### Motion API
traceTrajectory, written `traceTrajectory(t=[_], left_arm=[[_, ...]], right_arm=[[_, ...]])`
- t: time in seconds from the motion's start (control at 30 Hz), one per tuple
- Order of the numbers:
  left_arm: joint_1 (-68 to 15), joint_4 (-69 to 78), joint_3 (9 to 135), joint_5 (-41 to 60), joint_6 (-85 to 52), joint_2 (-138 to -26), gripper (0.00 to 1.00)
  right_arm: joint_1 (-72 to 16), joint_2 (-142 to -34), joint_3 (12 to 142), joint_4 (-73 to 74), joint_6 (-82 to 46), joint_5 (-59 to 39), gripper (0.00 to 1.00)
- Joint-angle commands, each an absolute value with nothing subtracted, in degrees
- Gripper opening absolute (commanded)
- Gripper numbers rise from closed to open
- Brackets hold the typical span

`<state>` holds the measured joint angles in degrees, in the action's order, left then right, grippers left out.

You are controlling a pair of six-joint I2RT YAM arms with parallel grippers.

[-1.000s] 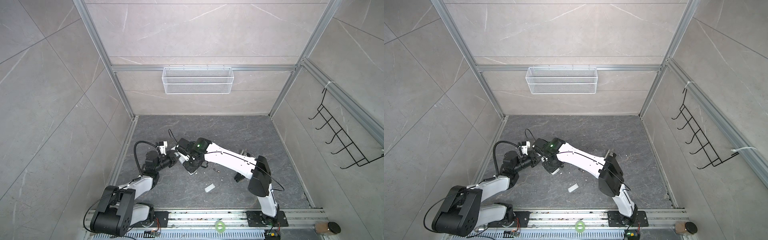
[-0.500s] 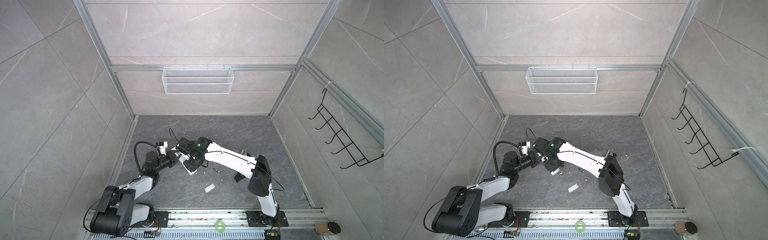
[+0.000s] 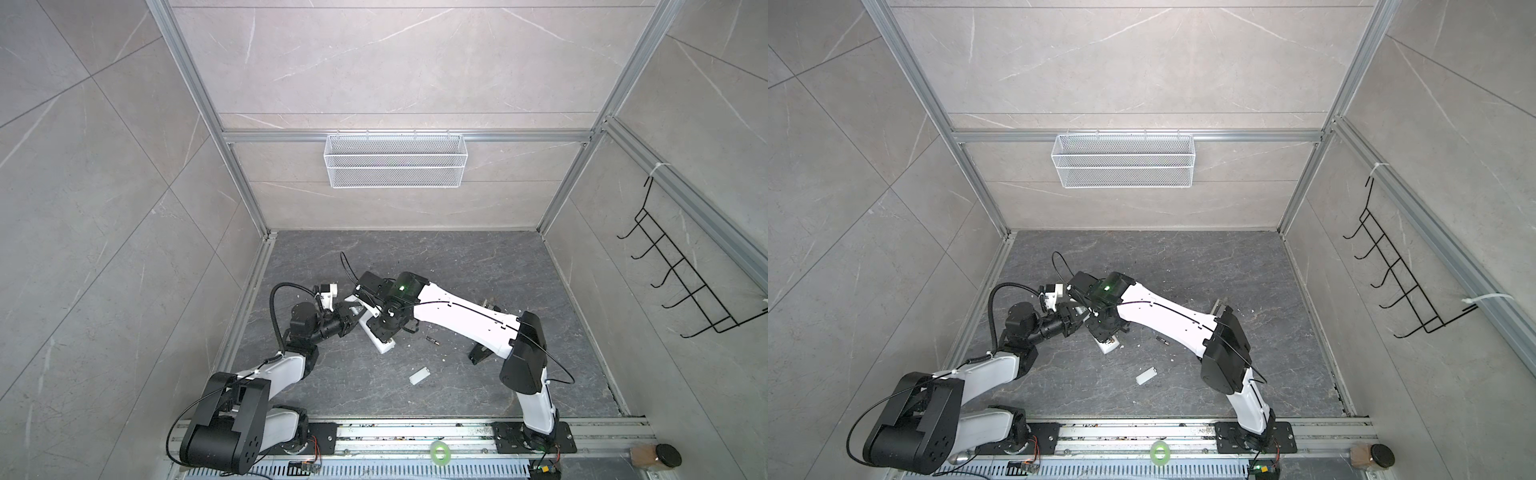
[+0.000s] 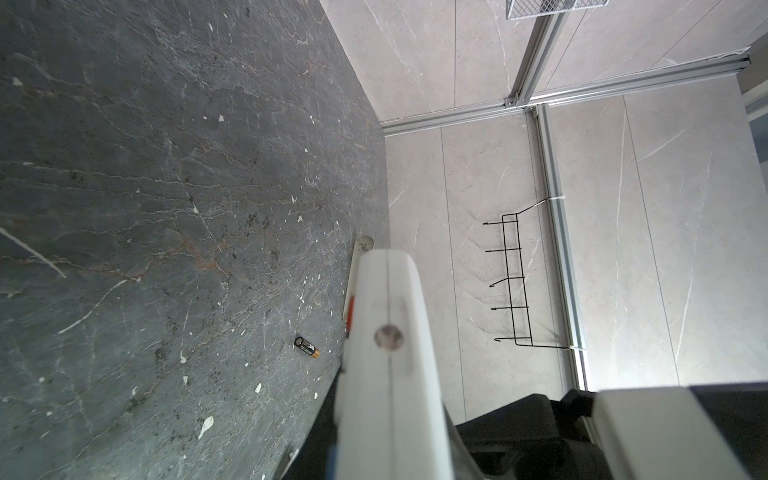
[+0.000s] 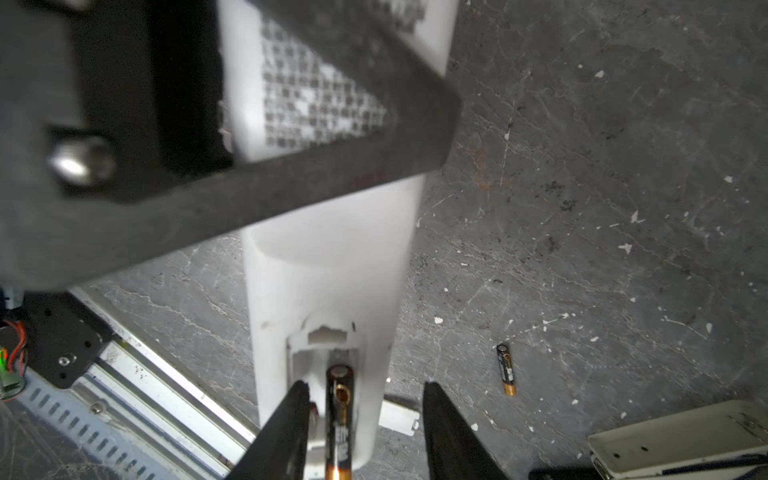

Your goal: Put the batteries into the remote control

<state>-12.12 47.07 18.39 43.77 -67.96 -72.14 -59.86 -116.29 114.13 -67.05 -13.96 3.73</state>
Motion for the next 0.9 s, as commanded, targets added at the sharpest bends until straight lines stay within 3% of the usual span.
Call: traceTrajectory(t=[0.0, 0.17, 0.4, 0.6, 0.87], left_arm=[[-12.3, 46.72, 21.02, 46.8, -67.69, -70.02, 0.0], [-12.25, 41.13, 23.64, 50.13, -66.48, -68.43, 0.0], [-12.21, 30.82, 27.54, 54.73, -63.32, -65.73, 0.0], [-12.28, 19.41, 30.17, 56.65, -58.26, -63.14, 0.0], [-12.3, 16.21, 32.29, 60.62, -57.11, -63.46, 0.0]], right_arm=[[-60.19, -110.49, 115.92, -66.16, -12.98, 1.43, 0.5], [-61.9, -101.93, 110.84, -63.22, -1.56, -0.01, 0.5], [-63.19, -85.92, 92.36, -54.41, 18.25, -6.31, 0.54], [-63.2, -86.83, 90.7, -53.81, 26.21, -6.5, 0.5], [-63.19, -90.96, 90.85, -51.79, 31.42, -7.37, 0.45]])
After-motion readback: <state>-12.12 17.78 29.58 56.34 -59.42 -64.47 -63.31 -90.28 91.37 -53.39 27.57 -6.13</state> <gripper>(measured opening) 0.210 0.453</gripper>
